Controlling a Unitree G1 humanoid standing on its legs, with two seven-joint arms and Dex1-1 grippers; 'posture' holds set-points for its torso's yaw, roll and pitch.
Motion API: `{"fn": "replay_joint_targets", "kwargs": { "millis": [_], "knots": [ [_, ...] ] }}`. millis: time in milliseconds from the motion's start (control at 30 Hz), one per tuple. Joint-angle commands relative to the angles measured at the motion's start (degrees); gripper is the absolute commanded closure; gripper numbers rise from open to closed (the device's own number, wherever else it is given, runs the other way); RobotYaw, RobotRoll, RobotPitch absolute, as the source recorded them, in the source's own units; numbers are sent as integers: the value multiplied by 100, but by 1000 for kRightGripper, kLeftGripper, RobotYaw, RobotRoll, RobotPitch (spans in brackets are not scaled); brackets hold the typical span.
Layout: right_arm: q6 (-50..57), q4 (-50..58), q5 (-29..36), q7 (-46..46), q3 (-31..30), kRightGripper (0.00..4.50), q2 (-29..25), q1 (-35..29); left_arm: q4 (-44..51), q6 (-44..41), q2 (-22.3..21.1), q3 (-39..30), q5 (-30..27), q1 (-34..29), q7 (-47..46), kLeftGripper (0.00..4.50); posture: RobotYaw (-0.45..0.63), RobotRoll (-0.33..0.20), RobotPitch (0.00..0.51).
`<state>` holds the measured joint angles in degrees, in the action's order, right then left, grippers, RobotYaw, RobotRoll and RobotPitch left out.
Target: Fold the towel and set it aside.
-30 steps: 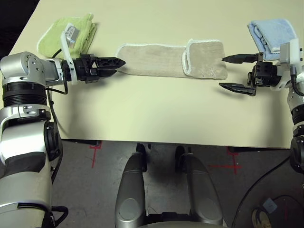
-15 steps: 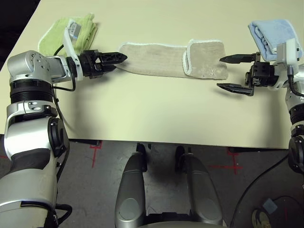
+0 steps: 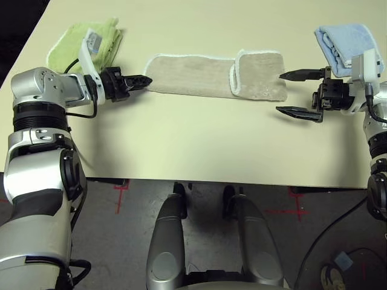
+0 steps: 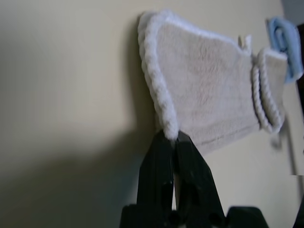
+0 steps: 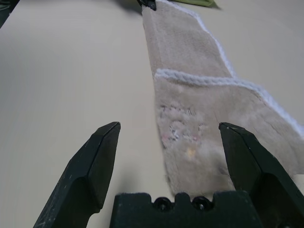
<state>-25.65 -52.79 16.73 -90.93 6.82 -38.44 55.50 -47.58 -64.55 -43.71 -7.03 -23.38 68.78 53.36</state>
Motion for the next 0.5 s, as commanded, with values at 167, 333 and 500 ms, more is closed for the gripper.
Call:
{"fn": "replay_joint_targets", "kwargs": {
  "millis": [167, 333, 500],
  "knots": [
    [18, -234, -78, 97, 13, 0, -62, 15, -364, 821, -427, 325, 568, -35, 227, 4415, 18, 0, 364],
    [-19, -417, -94, 130, 42, 0, -72, 19, -351, 870, -550, 449, 665, 136, 575, 4415, 19, 0, 361],
    [1, -496, -94, 152, 41, 0, -51, 38, -171, 807, -566, 554, 679, 245, 872, 4415, 23, 0, 358]
  ]
}}
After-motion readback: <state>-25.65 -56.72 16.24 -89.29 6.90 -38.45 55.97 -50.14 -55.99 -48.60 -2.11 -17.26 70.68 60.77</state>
